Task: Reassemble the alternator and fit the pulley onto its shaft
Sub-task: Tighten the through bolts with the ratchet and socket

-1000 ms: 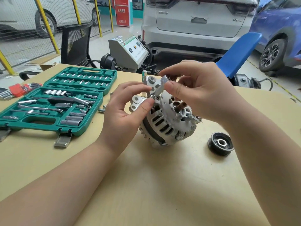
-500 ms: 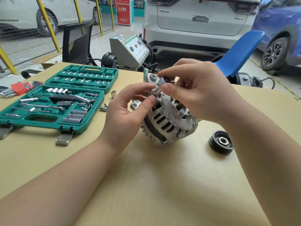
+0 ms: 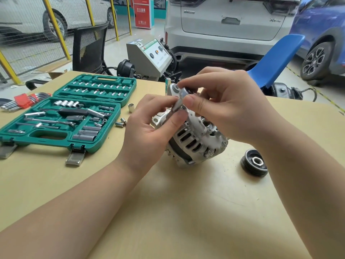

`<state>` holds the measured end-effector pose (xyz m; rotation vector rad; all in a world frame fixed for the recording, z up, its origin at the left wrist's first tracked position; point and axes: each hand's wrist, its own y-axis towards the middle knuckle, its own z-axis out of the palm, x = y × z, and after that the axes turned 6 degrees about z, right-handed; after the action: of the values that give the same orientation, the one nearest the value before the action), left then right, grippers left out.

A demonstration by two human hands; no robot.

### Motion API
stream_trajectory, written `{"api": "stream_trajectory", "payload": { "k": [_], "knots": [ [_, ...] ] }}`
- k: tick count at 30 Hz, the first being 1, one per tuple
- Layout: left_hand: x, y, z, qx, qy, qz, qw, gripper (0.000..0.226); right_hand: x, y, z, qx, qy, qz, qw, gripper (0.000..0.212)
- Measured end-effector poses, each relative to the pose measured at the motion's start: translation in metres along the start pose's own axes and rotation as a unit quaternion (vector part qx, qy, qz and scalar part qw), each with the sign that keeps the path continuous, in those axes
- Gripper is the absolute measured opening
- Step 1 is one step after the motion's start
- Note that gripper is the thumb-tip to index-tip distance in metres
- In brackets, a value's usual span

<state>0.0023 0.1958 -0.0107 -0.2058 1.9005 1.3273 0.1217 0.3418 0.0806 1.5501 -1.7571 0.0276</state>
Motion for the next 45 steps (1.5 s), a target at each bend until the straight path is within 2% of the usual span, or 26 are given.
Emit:
{"api": "stream_trajectory", "payload": {
  "k": [4, 8, 11, 15, 17, 20, 22, 25, 29, 34, 36, 38, 41, 43, 45],
  "knots": [
    [-0.004, -0.004, 0.002, -0.047, 0.064, 0.006, 0.997, 0.023, 0.005, -0.003, 0.002, 0.001, 0.060, 0.023, 0.998, 0.018],
    [-0.012, -0.006, -0.001, -0.061, 0.122, 0.082, 0.987, 0.017, 0.009, -0.008, 0.000, 0.029, 0.178, 0.070, 0.981, 0.009],
    [-0.021, -0.008, -0.001, -0.060, 0.112, 0.117, 0.985, 0.020, 0.014, -0.012, 0.003, 0.034, 0.262, 0.080, 0.961, 0.015],
    [-0.031, -0.005, -0.001, -0.061, 0.025, 0.059, 0.996, 0.027, 0.020, -0.014, 0.009, 0.022, 0.321, 0.074, 0.944, 0.019],
    [-0.034, -0.005, -0.001, -0.051, -0.026, 0.033, 0.998, 0.025, 0.021, -0.013, 0.009, 0.052, 0.396, 0.093, 0.912, 0.019],
    [-0.033, -0.006, -0.005, -0.030, -0.065, 0.017, 0.997, 0.022, 0.022, -0.013, 0.009, 0.145, 0.498, 0.145, 0.843, 0.021],
    [-0.031, -0.008, -0.007, -0.018, -0.065, 0.014, 0.998, 0.020, 0.020, -0.014, 0.009, 0.176, 0.509, 0.164, 0.827, 0.022],
    [-0.028, -0.009, -0.006, -0.005, -0.051, 0.019, 0.998, 0.018, 0.017, -0.015, 0.008, 0.189, 0.508, 0.177, 0.821, 0.022],
    [-0.024, -0.009, -0.004, -0.002, -0.061, 0.025, 0.998, 0.027, 0.016, -0.017, 0.006, 0.162, 0.505, 0.164, 0.831, 0.020],
    [-0.021, 0.002, -0.011, -0.062, -0.147, -0.016, 0.987, 0.012, 0.015, -0.015, -0.012, 0.107, 0.529, 0.129, 0.832, 0.019],
    [-0.018, 0.006, -0.013, -0.083, -0.151, -0.026, 0.985, 0.014, 0.016, -0.013, -0.019, 0.094, 0.516, 0.129, 0.842, 0.019],
    [-0.017, 0.007, -0.014, -0.077, -0.127, -0.013, 0.989, 0.015, 0.019, -0.013, -0.018, 0.060, 0.441, 0.152, 0.883, 0.022],
    [-0.020, 0.005, -0.010, -0.057, -0.050, 0.052, 0.996, 0.023, 0.025, -0.017, -0.005, -0.008, 0.206, 0.158, 0.966, 0.032],
    [-0.020, 0.003, -0.007, -0.051, -0.030, 0.070, 0.996, 0.027, 0.028, -0.019, 0.004, -0.021, 0.119, 0.118, 0.986, 0.025],
    [-0.020, 0.002, -0.007, -0.052, -0.025, 0.063, 0.996, 0.032, 0.028, -0.019, 0.009, -0.028, 0.105, 0.091, 0.990, 0.013]
  ]
}}
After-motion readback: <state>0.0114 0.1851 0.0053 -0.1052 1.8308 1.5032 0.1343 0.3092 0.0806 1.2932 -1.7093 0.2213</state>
